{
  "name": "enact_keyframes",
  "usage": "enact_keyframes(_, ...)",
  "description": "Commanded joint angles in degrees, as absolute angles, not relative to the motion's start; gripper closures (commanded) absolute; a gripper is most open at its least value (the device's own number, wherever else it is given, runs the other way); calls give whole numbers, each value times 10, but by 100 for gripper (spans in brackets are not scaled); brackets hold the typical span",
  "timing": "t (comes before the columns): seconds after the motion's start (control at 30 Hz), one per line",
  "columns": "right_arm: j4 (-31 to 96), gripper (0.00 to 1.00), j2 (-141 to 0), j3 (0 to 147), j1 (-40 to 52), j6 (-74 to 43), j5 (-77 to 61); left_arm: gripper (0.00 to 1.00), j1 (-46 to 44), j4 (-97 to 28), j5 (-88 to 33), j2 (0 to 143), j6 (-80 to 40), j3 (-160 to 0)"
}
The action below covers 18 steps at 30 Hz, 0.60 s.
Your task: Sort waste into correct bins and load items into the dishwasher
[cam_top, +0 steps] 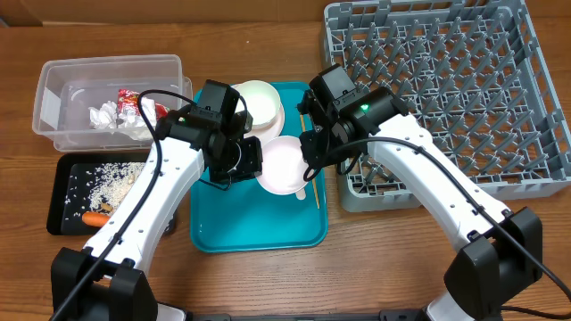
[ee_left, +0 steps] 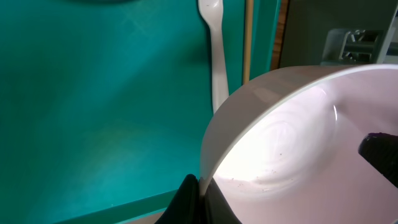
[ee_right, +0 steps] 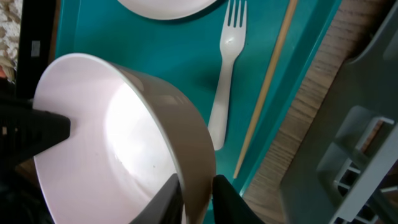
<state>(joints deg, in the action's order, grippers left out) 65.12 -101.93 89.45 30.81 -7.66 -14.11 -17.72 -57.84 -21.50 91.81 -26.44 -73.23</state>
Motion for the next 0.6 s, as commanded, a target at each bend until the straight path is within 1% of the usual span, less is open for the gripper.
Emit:
enact_keyframes(0.0, 648, 85, -1022, 891, 312, -77, -136, 96, -181, -578, -226, 905, -257, -745)
enact_keyframes(0.23, 646, 96, -1022, 880, 312, -77, -135, 96, -181, -578, -226, 905, -255, -745)
enact_keyframes(0.43, 635, 96, -1022, 866, 312, -77, -136, 95, -181, -578, -226, 905, -255, -745)
enact_keyframes(0.5, 632, 96, -1022, 866, 312, -77, -136, 90, -181, -578, -228, 905, -255, -745)
enact_keyframes(0.57, 628, 96, -1022, 866, 312, -81, -135, 73, -181, -577, -239, 905, -254, -745)
